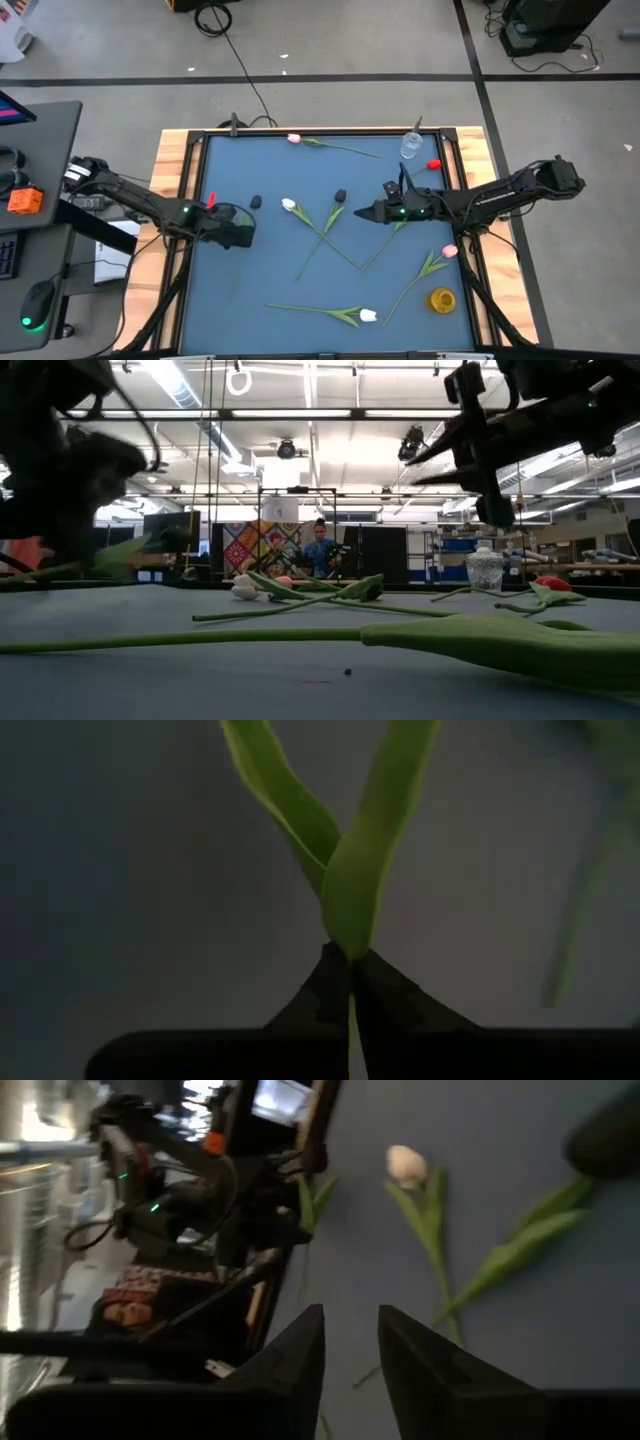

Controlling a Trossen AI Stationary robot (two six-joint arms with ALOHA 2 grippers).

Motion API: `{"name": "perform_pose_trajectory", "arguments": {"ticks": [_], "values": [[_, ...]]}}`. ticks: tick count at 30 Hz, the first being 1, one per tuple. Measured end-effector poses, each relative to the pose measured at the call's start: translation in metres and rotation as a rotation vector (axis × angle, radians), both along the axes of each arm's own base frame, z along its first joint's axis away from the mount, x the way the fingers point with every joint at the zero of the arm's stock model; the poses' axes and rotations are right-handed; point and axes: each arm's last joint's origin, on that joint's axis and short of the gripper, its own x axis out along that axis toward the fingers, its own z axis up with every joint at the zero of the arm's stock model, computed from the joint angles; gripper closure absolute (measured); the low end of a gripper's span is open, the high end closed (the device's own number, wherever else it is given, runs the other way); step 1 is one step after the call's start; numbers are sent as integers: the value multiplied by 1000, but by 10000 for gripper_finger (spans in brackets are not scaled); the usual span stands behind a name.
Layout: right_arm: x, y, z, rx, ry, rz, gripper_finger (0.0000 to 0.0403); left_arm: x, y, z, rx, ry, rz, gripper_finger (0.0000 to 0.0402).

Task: Sort flowers into vase by color
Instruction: Put the left black flower into the transparent vase

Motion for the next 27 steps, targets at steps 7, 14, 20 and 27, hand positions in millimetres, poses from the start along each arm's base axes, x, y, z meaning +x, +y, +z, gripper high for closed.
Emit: {"name": "perform_pose_trajectory", "arguments": {"ticks": [7,14,20,27], "values": [[4,9,27,-274,-268,75,294,32,17,29,211,-347,-175,393],[1,9,48,-558,-431,6,234,64,55,56,514,-670,-256,391],[14,-5,57,-690,-281,-31,134,107,86,61,706,-771,-419,389],[30,-31,84,-782,-54,-48,73,171,106,103,833,-756,-622,389]]}}
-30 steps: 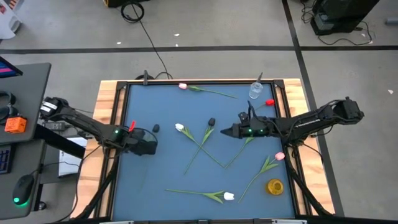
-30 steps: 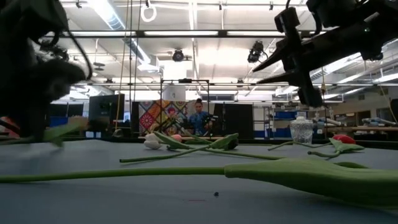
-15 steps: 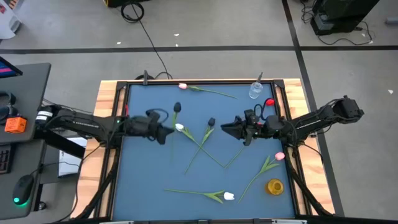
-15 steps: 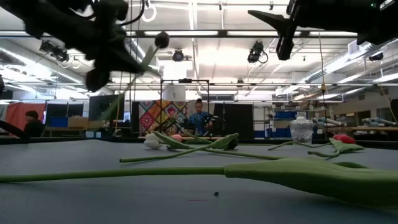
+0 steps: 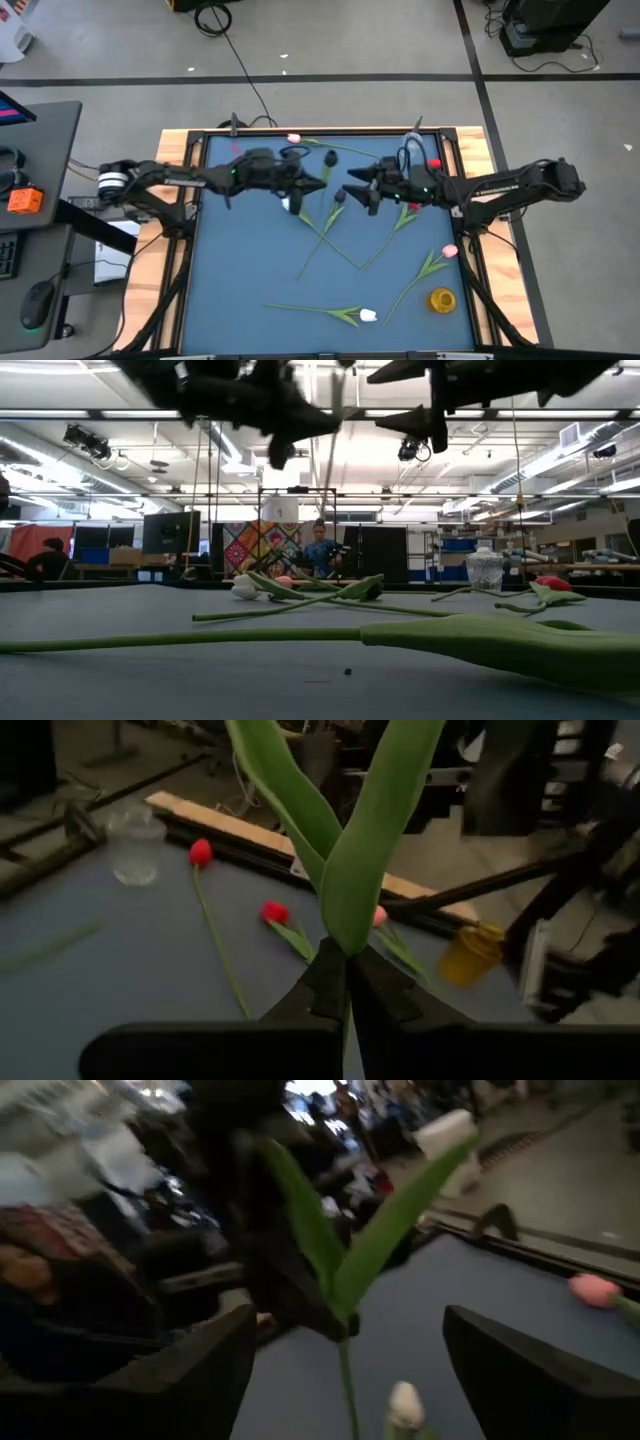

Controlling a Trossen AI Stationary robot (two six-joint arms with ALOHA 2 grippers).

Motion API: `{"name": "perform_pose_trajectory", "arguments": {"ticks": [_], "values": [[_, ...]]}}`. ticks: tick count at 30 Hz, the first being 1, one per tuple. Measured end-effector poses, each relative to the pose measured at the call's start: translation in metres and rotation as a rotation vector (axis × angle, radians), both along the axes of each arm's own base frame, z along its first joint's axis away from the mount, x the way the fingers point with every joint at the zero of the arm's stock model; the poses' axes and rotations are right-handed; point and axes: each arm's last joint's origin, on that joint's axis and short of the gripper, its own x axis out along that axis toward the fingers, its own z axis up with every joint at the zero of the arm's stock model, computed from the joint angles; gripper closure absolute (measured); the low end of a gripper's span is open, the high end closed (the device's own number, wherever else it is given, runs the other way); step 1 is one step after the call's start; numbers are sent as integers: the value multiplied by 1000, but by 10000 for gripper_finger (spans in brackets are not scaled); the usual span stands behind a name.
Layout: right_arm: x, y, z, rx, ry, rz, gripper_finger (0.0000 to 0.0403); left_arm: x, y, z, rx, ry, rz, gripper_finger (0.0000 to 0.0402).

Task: Sort flowers into vase by color
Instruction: Put the left black flower into the transparent vase

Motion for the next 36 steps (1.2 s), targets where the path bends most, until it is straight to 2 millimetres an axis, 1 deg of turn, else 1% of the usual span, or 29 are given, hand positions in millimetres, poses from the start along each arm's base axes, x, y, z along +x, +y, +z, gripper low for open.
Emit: {"name": "perform_pose_trajectory", "arguments": {"ticks": [3,6,9,12,14,17,19,24,29,32,36], "values": [[2,-7,7,4,32,-26,75,17,9,16,78,31,-8,389],[1,-11,12,-3,19,-34,82,30,20,30,104,8,-33,389],[-2,-13,17,-20,6,-39,87,38,31,39,89,-18,-52,388],[-7,-14,21,-33,-3,-55,92,41,39,44,89,-35,-40,388],[-11,-16,26,-53,-17,-64,96,41,41,46,89,-40,-47,388],[-24,-19,36,-81,-40,-81,100,49,43,47,107,-58,-75,388],[-35,-20,43,-105,-35,-106,100,57,45,49,111,-72,-90,388],[-67,-23,49,-114,46,-185,100,78,51,48,113,-81,-123,388],[-91,-20,57,-109,28,-174,94,97,57,45,113,-84,-132,388],[-94,-19,59,-106,20,-139,93,105,59,46,115,-97,-149,388],[-87,-20,54,-107,48,-115,92,111,61,51,123,-115,-149,388]]}}
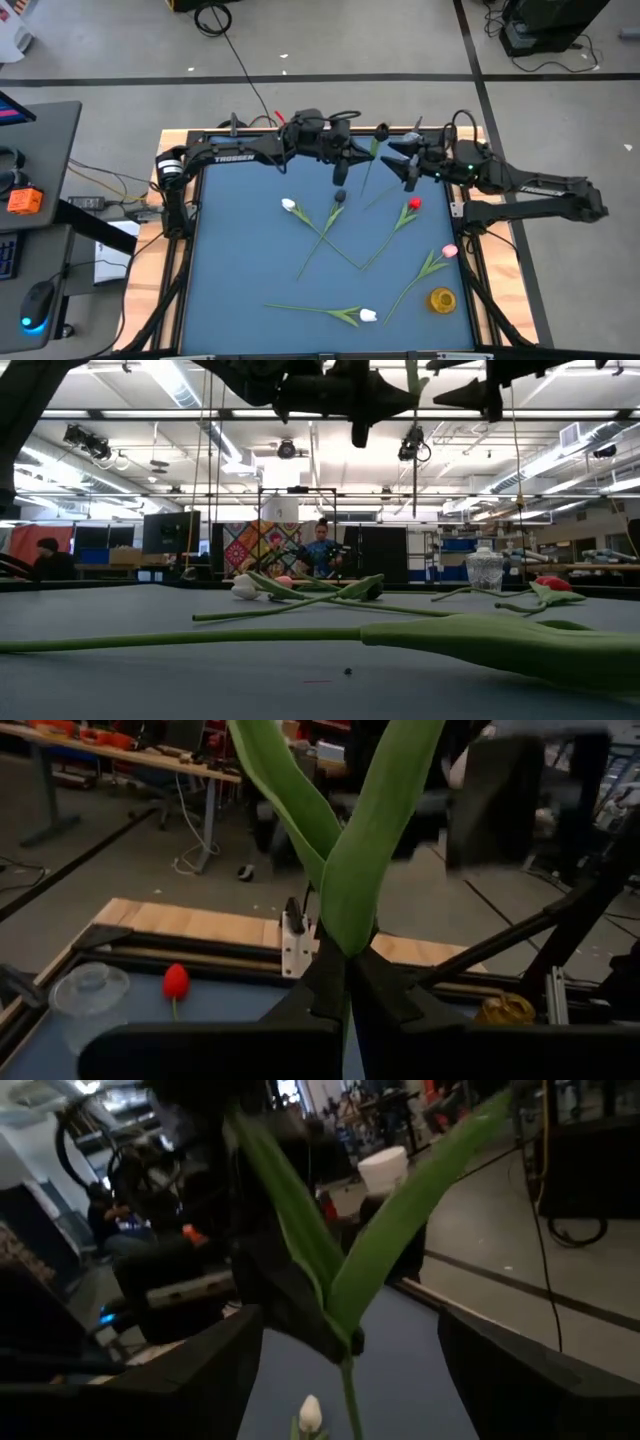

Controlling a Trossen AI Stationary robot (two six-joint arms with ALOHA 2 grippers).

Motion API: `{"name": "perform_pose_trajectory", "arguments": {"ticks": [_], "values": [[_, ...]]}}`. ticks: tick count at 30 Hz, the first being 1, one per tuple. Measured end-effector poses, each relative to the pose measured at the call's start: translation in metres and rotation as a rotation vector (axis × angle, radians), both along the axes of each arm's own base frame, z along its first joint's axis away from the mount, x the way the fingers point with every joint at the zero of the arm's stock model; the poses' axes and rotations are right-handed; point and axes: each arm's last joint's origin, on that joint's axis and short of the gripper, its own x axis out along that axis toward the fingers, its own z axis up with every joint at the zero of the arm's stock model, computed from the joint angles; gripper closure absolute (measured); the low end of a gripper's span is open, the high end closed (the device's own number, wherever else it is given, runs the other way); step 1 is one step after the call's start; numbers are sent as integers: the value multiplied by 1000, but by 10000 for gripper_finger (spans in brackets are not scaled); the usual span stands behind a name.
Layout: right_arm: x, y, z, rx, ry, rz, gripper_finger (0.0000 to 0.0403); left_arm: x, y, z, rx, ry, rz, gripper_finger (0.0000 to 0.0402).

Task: Sort flowers into vase by color
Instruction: Put the left black flower into the transparent vase

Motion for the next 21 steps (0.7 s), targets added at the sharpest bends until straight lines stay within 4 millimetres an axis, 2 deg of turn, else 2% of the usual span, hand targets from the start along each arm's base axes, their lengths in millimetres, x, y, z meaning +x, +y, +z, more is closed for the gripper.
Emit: {"name": "perform_pose_trajectory", "arguments": {"ticks": [5,12,16,21], "values": [[9,-2,-1,-15,-10,6,105,1,0,4,5,-14,0,388],[18,-11,-5,7,-18,22,152,1,-3,4,1,-12,-6,388],[20,-14,-5,22,-35,27,198,2,-6,4,-1,-8,-14,388],[19,-15,-4,22,-37,37,283,3,-6,3,-9,-1,-12,378]]}}
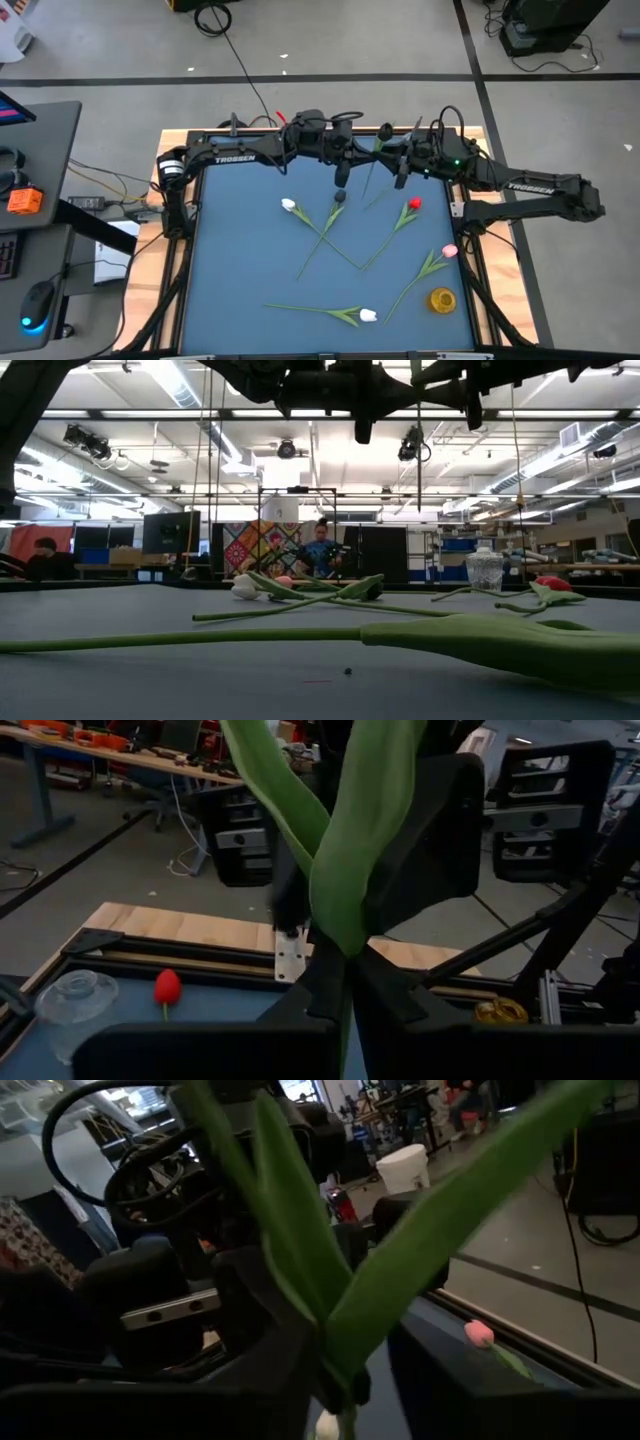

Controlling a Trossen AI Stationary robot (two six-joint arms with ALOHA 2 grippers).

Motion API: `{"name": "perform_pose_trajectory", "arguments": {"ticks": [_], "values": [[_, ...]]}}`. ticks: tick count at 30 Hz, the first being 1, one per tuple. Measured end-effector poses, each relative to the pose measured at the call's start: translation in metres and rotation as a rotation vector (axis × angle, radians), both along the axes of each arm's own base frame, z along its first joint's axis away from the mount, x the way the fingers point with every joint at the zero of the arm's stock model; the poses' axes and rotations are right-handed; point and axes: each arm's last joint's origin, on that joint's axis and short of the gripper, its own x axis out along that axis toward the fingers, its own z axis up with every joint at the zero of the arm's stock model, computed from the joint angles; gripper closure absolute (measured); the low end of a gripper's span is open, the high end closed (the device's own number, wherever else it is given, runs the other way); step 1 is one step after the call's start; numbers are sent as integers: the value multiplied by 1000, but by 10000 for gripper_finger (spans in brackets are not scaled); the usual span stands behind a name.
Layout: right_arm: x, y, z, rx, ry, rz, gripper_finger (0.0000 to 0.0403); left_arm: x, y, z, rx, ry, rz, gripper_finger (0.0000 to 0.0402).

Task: Sort flowers into vase by color
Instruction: Put the left black flower into the transparent vase

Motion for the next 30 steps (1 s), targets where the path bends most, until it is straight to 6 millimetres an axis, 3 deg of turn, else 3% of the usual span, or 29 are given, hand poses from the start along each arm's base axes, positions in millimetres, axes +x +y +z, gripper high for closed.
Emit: {"name": "perform_pose_trajectory", "arguments": {"ticks": [9,14,19,30], "values": [[0,-1,0,-11,4,34,389,0,0,0,0,3,16,351],[0,-1,0,-22,11,23,386,2,-4,0,5,2,66,330],[-2,-2,0,-52,25,-9,390,2,-6,-2,1,30,97,282],[-27,-4,3,-127,120,-306,388,-29,14,19,-61,125,197,164]]}}
